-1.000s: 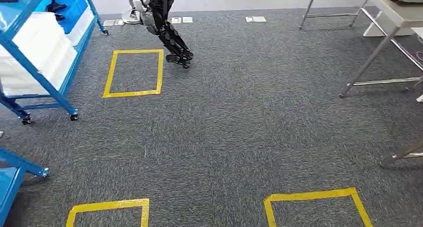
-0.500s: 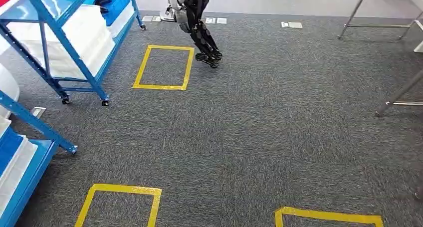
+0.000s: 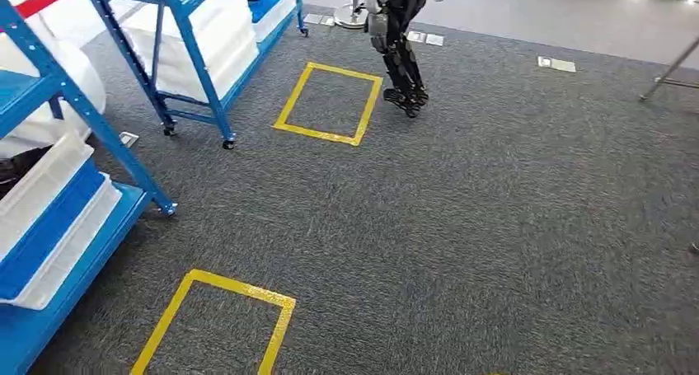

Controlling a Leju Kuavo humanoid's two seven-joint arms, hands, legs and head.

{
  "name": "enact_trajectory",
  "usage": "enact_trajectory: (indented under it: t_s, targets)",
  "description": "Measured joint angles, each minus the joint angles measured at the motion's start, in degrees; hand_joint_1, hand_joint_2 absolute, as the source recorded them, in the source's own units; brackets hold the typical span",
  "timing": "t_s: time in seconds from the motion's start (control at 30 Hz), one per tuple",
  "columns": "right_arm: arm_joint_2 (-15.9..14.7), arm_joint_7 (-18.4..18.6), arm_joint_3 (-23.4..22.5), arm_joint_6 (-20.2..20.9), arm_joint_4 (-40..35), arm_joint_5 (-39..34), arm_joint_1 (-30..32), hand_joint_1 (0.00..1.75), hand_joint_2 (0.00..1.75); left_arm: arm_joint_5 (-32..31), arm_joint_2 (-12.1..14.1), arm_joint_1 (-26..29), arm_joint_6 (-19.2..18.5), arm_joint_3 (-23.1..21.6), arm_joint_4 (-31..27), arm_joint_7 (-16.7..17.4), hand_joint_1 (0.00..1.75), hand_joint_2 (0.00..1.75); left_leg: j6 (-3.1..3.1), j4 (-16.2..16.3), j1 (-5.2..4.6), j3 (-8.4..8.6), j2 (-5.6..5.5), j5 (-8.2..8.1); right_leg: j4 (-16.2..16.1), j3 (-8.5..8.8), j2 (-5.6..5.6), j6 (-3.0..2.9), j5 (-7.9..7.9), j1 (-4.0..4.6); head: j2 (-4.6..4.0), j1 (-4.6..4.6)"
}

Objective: Take the parts from the cabinet and place them on the table.

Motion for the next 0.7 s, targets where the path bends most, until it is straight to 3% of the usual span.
enact_trajectory:
  t_s: [0.03,0.1,0.13,0.17,0.23,0.3,0.33,0.37,0.4,0.43,0.47,0.5,0.53,0.57,0.6,0.63,0.67,0.7]
  targets:
    - [0.0,0.0,-0.09,-0.07,0.0,-0.07,0.05,0.0,0.0,0.0,0.07,0.12,-1.06,0.0,0.0,-0.22,0.0,0.0,-0.05,0.02,0.01,0.07,-1.0,0.03,-0.19,-0.17,0.07,0.54,0.76,-0.01,0.0,-0.07]
    - [0.0,0.0,-0.31,-0.17,0.0,-0.13,-0.01,0.0,0.0,0.0,0.15,0.18,-1.94,-0.02,0.06,-0.55,0.0,0.0,-0.2,0.11,0.09,0.26,-2.78,0.07,-7.68,3.07,0.55,1.89,4.79,-0.32,0.0,-0.07]
    - [-0.02,0.0,-0.39,-0.22,0.0,-0.13,0.01,0.0,0.0,-0.07,0.18,0.16,-2.23,-0.04,0.07,-0.77,0.0,0.0,-0.41,0.31,0.22,0.35,-3.77,0.0,-14.16,6.0,1.94,2.57,7.52,-0.81,0.0,-0.04]
    - [0.02,0.0,-0.46,-0.24,0.02,-0.13,0.01,0.0,0.0,-0.07,0.26,0.17,-2.27,-0.07,0.07,-0.92,0.0,0.0,-0.89,0.6,0.17,0.09,-4.4,-0.1,-17.27,7.17,4.8,2.65,8.01,-1.24,0.0,0.07]
    - [0.24,0.0,-0.74,-0.26,0.17,-0.13,-0.18,0.0,0.0,-0.09,0.46,0.24,-2.31,-0.07,0.09,-1.05,0.0,0.0,-1.52,0.87,-0.17,-0.51,-5.27,-0.1,-17.37,7.1,3.68,1.18,8.35,-0.57,0.0,0.09]
    - [0.22,0.0,-0.87,-0.33,0.17,-0.13,-0.38,0.0,0.0,-0.09,0.66,0.44,-2.31,-0.07,0.24,-1.09,0.0,0.0,-2.09,0.74,0.09,-0.89,-6.25,0.33,-17.29,7.19,2.75,0.35,8.61,-0.45,0.0,-0.35]
    - [0.26,0.0,-0.9,-0.35,0.17,-0.15,-0.32,0.0,0.0,-0.09,0.79,0.47,-2.31,-0.07,0.31,-1.09,0.0,0.0,-2.21,0.99,0.27,-1.1,-6.25,0.17,-17.53,7.17,1.99,-0.06,8.83,-0.81,0.0,-0.33]
    - [0.26,0.0,-0.94,-0.37,0.17,-0.13,-0.28,0.0,0.0,-0.09,0.79,0.48,-2.36,-0.09,0.37,-1.09,0.0,0.0,-2.38,2.19,0.04,-1.59,-2.89,-0.87,-17.57,7.16,1.4,-0.34,8.93,-0.67,0.0,-0.37]
    - [0.31,0.0,-0.96,-0.41,0.17,-0.13,-0.24,0.0,0.0,-0.09,0.81,0.4,-2.36,-0.24,0.39,-1.11,0.0,0.0,-2.61,5.52,-0.08,-3.08,0.18,-3.18,-17.56,7.08,0.68,-0.68,8.87,-0.53,0.0,-0.94]
    - [0.33,0.0,-0.96,-0.42,0.17,-0.15,-0.01,0.0,0.0,-0.09,0.83,0.28,-2.36,-0.39,0.39,-1.11,0.0,0.0,-2.79,10.08,-0.04,-5.17,1.31,-5.63,-17.56,7.01,-0.28,-1.32,8.81,-0.21,0.0,-0.9]
    - [0.29,0.0,-1.01,-0.41,0.17,-0.15,0.15,0.0,0.0,-0.09,0.85,0.24,-2.36,-0.59,0.42,-1.11,0.0,0.0,-2.89,14.7,0.0,-7.35,1.74,-7.69,-17.55,6.98,-1.33,-1.5,8.7,-0.07,0.0,-0.94]
    - [0.24,0.0,-1.09,-0.41,0.17,-0.15,0.28,0.0,0.0,-0.09,0.83,0.27,-2.36,-0.81,0.44,-1.11,0.0,0.0,-2.93,18.29,0.01,-9.01,1.98,-8.78,-17.54,6.89,-2.41,-1.6,8.63,0.05,0.0,-0.87]
    - [0.24,0.0,-1.11,-0.42,0.17,-0.15,0.28,0.0,0.0,-0.09,0.85,0.34,-2.36,-0.9,0.46,-1.11,0.0,0.0,-2.89,18.96,0.02,-9.27,2.08,-8.56,-17.54,6.75,-3.12,-1.66,8.59,0.13,0.0,-0.9]
    - [0.24,0.0,-1.14,-0.41,0.17,-0.15,0.22,0.0,0.0,-0.09,0.87,0.45,-2.36,-0.92,0.46,-1.11,0.0,0.0,-2.72,16.85,0.01,-8.06,2.28,-6.9,-17.54,6.53,-4.07,-1.77,8.5,0.19,0.0,-0.92]
    - [0.24,0.0,-1.14,-0.41,0.17,-0.15,0.15,0.0,0.0,-0.09,0.94,0.48,-2.36,-0.92,0.46,-1.11,0.0,0.0,-2.5,12.9,-0.03,-5.73,2.57,-4.89,-17.55,6.65,-4.83,-1.86,8.42,0.22,0.0,-0.9]
    - [0.33,0.0,-1.14,-0.41,0.17,-0.15,0.08,0.0,0.0,-0.09,0.98,0.47,-2.36,-0.96,0.46,-1.11,0.0,0.0,-2.18,7.81,-0.17,-2.69,3.68,-2.97,-17.57,6.79,-5.55,-1.96,8.32,0.24,0.0,-0.92]
    - [0.37,0.0,-1.14,-0.41,0.17,-0.15,-0.01,0.0,0.0,-0.15,1.01,0.34,-2.38,-1.01,0.46,-1.14,0.0,0.0,-1.67,3.1,-0.41,0.38,6.65,-1.92,-17.56,7.5,-6.1,-1.84,8.19,0.4,0.0,-0.92]
    - [0.46,0.0,-1.16,-0.41,0.17,-0.24,0.14,0.0,0.0,-0.3,1.13,0.06,-2.53,-1.09,0.46,-1.18,0.0,0.0,-1.6,1.33,-0.82,1.13,8.28,-2.17,-17.28,7.23,-6.64,-1.48,7.91,1.01,0.0,-0.9]
